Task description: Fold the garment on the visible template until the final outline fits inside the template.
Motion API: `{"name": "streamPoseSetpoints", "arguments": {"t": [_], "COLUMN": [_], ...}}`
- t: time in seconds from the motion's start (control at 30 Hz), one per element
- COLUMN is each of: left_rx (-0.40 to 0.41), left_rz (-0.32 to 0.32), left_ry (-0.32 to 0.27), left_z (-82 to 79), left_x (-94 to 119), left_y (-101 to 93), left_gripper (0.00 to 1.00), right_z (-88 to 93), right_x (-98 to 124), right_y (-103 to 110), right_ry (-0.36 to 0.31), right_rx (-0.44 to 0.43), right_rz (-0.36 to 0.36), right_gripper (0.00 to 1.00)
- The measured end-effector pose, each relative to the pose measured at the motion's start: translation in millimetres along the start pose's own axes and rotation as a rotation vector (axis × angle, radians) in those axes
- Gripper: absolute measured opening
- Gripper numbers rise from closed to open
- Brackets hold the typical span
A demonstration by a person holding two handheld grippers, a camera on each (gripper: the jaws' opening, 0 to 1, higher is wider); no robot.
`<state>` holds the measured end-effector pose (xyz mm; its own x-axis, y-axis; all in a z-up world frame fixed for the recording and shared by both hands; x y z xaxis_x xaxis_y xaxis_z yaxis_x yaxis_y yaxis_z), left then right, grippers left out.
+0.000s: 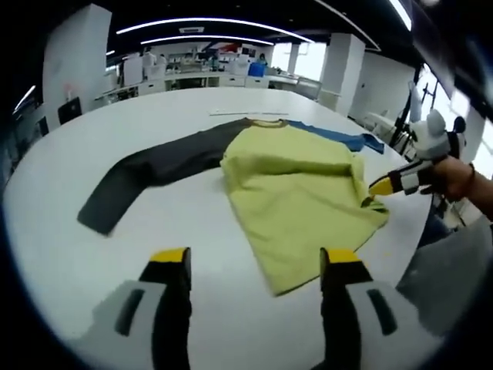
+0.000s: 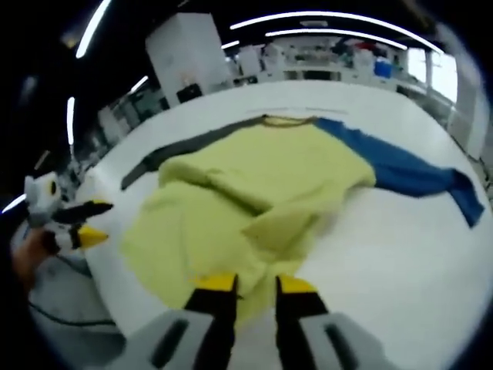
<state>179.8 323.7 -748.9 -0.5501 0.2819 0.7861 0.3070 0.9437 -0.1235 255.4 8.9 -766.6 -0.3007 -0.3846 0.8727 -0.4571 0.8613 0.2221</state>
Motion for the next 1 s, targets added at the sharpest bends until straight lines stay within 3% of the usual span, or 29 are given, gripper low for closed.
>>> {"name": "streamPoseSetpoints", "arguments": {"t": [0.23,0.57,0.67,1.0], "left_rx": [-0.005,0.038,0.038,0.022], "left_rz": [-0.018,-0.009,0.001,-0.004], "left_ry": [0.067,0.111,0.123,0.149], "left_z": [7.3,13.1,14.5,15.8], "left_x": [-8,-12,-12,-19], "left_y": [-8.1,-14.2,-16.3,-18.5], "left_gripper": [0.49,0.31,0.21,0.06], "right_z": [0.7,5.1,5.7,8.2], "right_x": [-6,-4,-5,-4], "right_y": [4,7,5,7], "right_ry": [0.001,-0.010,-0.015,-0.040], "right_rx": [-0.016,-0.016,-0.025,-0.024], "right_rz": [0.028,0.041,0.035,-0.001], "right_gripper": [0.09,0.04,0.03,0.00]}}
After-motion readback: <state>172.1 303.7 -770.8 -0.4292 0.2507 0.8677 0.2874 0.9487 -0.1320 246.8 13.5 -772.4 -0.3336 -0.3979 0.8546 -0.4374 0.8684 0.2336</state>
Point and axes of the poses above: the point that each gripper's makers call its tool centre point, and the gripper's own axes: x roughly backward along the fingers, y roughly to its left, z roughly out of its underside, the point moved 10 cm from there along x, roughly backward along the fingers, and after that the axes turned 14 degrees about y, right-handed, at the moved point
